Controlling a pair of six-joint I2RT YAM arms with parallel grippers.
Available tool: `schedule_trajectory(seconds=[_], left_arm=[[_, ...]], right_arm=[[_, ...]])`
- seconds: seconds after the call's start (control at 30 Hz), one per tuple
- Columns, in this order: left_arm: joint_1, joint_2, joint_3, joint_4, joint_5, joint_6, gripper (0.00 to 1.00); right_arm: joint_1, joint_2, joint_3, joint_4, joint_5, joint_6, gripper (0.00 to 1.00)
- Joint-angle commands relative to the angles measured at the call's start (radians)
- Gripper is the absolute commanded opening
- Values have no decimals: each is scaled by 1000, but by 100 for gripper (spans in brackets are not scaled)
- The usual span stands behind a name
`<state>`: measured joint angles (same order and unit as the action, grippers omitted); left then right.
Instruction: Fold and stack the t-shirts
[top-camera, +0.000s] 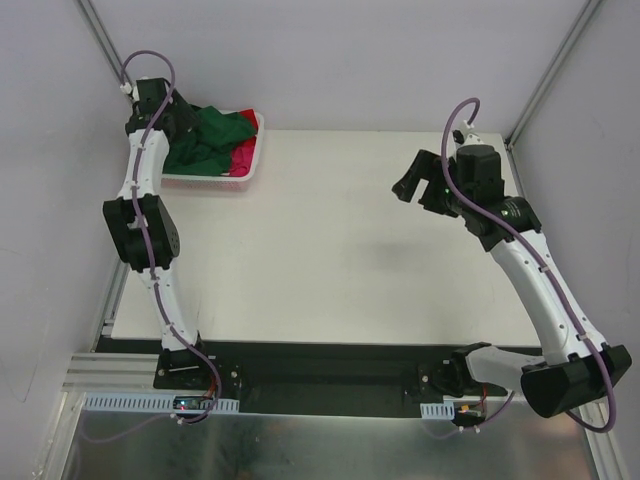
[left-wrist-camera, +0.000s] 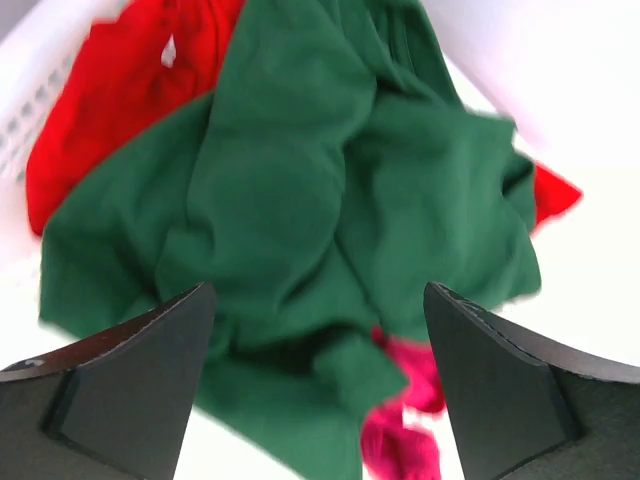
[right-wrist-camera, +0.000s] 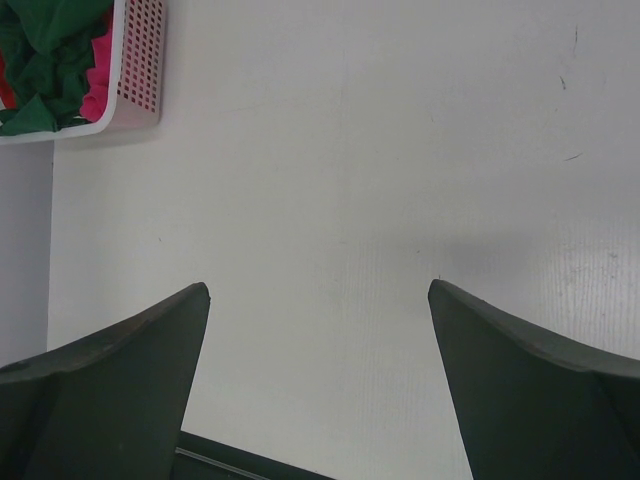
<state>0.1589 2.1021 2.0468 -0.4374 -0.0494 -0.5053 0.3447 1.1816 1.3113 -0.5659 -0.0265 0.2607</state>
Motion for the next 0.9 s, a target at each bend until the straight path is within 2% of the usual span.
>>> schedule_trajectory(seconds=[0.0, 0.17, 0.3, 0.4, 0.43, 0.47, 0.53, 0.57, 0.63, 0.7, 0.87], left_arm=[[8, 94, 133, -7, -75, 25, 85], [27, 206, 203, -3, -61, -24, 82], [27, 251, 233, 3, -35, -39, 76], [28, 268, 240, 15, -33, -52, 67], [28, 277, 242, 22, -29, -58, 64], [27, 282, 245, 26, -21, -59, 56], [27, 292, 256, 35, -3, -64, 46], [27, 292, 257, 35, -1, -67, 32], [27, 274, 250, 37, -15, -79, 22], [27, 257, 250, 42, -24, -76, 1], [28, 164, 265, 52, -56, -53, 0]], right_arm=[[-7, 44, 77, -28, -6, -15, 96], [-10, 76, 111, -49, -7, -43, 96], [-22, 93, 124, -60, -7, -58, 96], [-32, 102, 134, -66, -12, -60, 96], [-33, 107, 138, -69, -13, -63, 96], [-38, 110, 143, -68, -13, -64, 96], [-44, 116, 151, -71, -18, -67, 96], [-46, 121, 158, -72, -19, -67, 96], [-50, 125, 161, -74, -27, -67, 96], [-52, 127, 161, -72, -30, -66, 96], [-55, 131, 155, -71, -50, -60, 96]])
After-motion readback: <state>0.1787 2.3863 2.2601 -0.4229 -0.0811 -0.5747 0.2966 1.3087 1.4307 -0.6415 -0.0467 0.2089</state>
